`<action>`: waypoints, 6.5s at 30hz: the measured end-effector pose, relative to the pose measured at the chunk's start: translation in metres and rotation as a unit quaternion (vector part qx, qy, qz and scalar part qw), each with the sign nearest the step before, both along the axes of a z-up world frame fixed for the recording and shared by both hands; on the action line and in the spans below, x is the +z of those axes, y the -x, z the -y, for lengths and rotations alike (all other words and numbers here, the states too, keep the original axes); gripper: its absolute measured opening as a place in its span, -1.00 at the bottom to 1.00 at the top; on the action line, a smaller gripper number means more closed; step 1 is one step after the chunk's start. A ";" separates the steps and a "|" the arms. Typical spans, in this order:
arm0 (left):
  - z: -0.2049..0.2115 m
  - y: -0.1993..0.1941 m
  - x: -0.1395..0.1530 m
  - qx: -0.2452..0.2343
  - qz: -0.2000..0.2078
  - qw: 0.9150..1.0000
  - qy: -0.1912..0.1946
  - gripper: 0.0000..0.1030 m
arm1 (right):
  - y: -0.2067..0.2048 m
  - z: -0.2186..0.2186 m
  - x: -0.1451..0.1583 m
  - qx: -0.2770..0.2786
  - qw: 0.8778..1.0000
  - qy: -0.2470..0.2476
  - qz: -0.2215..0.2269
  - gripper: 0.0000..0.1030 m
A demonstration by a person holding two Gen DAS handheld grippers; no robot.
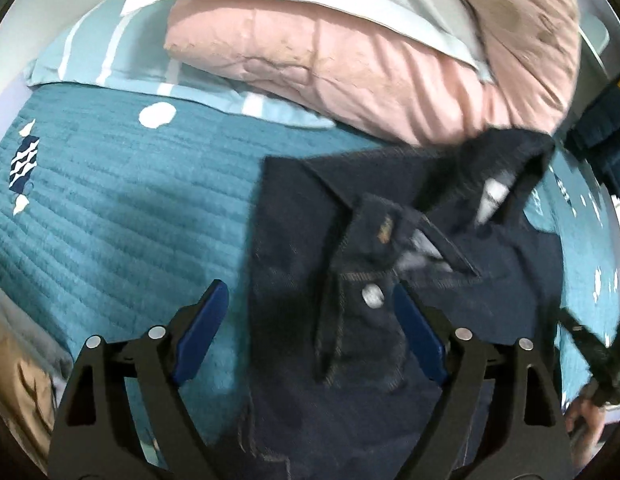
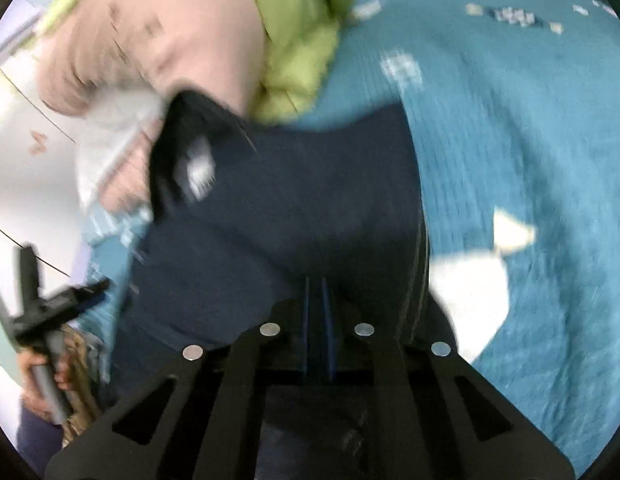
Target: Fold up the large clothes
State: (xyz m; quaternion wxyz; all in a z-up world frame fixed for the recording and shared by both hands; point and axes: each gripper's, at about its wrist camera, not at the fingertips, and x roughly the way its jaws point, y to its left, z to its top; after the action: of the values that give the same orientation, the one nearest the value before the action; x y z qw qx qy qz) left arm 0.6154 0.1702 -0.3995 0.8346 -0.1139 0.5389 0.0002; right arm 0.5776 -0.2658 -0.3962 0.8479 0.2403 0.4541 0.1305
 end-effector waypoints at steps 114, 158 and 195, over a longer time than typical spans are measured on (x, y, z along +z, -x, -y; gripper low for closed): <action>-0.035 0.366 -0.004 0.047 -0.065 0.993 0.085 -0.69 | 0.322 0.072 0.008 -0.084 0.983 -0.105 -0.124 -0.89; 0.010 0.219 -0.023 -0.016 -0.049 0.996 -0.069 0.49 | 0.202 -0.019 0.025 0.052 0.996 0.049 -0.058 -0.88; -0.056 0.342 -0.012 0.043 -0.005 0.999 0.023 0.63 | 0.181 -0.151 -0.007 0.112 0.982 0.012 -0.149 -0.93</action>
State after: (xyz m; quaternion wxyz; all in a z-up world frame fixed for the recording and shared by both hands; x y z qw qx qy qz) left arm 0.2734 0.2266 -0.4115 0.8283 -0.1564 0.5374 0.0242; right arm 0.3963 -0.1151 -0.4036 0.7538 0.1942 0.6007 0.1823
